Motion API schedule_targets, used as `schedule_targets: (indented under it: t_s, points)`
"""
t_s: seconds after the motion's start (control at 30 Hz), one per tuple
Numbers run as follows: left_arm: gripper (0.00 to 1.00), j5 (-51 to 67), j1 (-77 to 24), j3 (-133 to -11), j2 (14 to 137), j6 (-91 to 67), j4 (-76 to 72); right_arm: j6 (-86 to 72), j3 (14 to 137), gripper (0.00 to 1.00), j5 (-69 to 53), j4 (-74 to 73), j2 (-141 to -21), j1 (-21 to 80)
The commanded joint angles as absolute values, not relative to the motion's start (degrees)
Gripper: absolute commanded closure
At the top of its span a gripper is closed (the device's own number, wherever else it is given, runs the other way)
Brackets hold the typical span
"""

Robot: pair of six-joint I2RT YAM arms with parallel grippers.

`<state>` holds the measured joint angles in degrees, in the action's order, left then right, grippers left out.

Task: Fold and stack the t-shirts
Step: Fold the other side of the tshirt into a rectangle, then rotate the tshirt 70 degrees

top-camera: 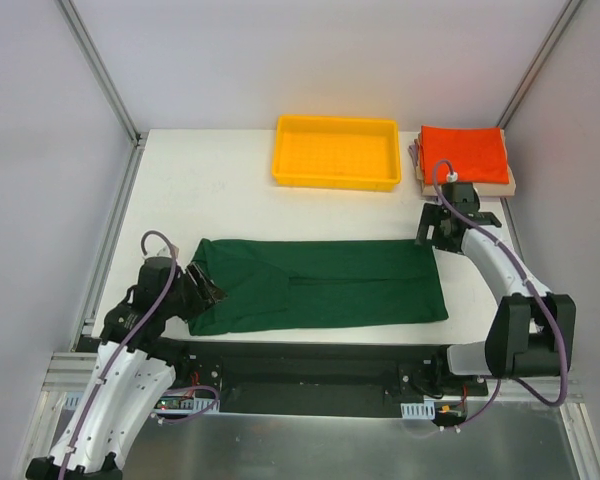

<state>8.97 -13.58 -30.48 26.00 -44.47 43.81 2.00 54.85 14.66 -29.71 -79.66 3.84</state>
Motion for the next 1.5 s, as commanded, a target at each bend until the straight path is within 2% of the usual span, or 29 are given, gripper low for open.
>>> schedule_targets:
  t_s: [0.0, 0.03, 0.13, 0.2, 0.33, 0.43, 0.63, 0.9, 1.0, 1.13, 1.37, 1.47]
  points:
    - [0.37, 9.85, -14.15, -34.62, 23.91, -46.05, 49.65, 1.14, 55.2, 0.03, 13.81, -29.36, -72.44, 3.52]
    - [0.01, 9.32, -14.24, -34.98, 23.21, -46.14, 50.09, 1.14, 55.11, 0.04, 12.06, -29.01, -71.38, 3.52]
    - [0.01, 9.23, -14.24, -36.64, 23.37, -45.53, 49.49, 1.23, 53.97, 0.04, 4.77, -27.17, -68.39, 3.6]
    - [0.01, 10.19, -14.24, -37.09, 25.21, -45.09, 46.43, 1.14, 51.78, 0.04, -5.82, -23.75, -66.8, 3.69]
    - [0.01, 20.89, -14.59, -33.41, 34.25, -46.05, 29.49, 0.09, 48.43, 0.04, -18.18, -16.1, -66.97, 5.79]
    - [0.01, 18.74, -16.17, -33.92, 46.45, -46.84, 20.5, -1.58, 48.77, 0.04, -18.9, -14.85, -71.52, 9.56]
    - [0.01, 13.46, -16.79, -36.82, 65.89, -49.92, 14.24, -3.51, 49.92, 0.04, -14.15, -14.33, -83.04, 13.36]
    - [0.01, 13.53, -9.25, -47.09, 89.96, -50.28, 12.57, -3.69, 47.99, 0.04, -15.73, -14.06, -88.68, 15.99]
    - [0.01, 17.22, -3.53, -54.38, 99.54, -49.93, 13.18, -4.48, 46.67, 0.04, -16.52, -14.15, -88.77, 17.66]
    - [0.01, 12.92, -0.44, -69.83, 111.59, -48.52, 17.21, -6.32, 46.76, 0.04, -18.89, -15.03, -88.59, 22.13]
    - [0.01, 14.67, 3.6, -111.1, 135.94, -45.97, 29.95, -10.98, 51.14, 0.04, -23.72, -11.96, -92.1, 37.16]
    - [0.01, 17.04, 4.22, -124.15, 143.07, -43.87, 33.39, -11.6, 55.79, 0.04, -23.9, -10.9, -94.48, 41.56]
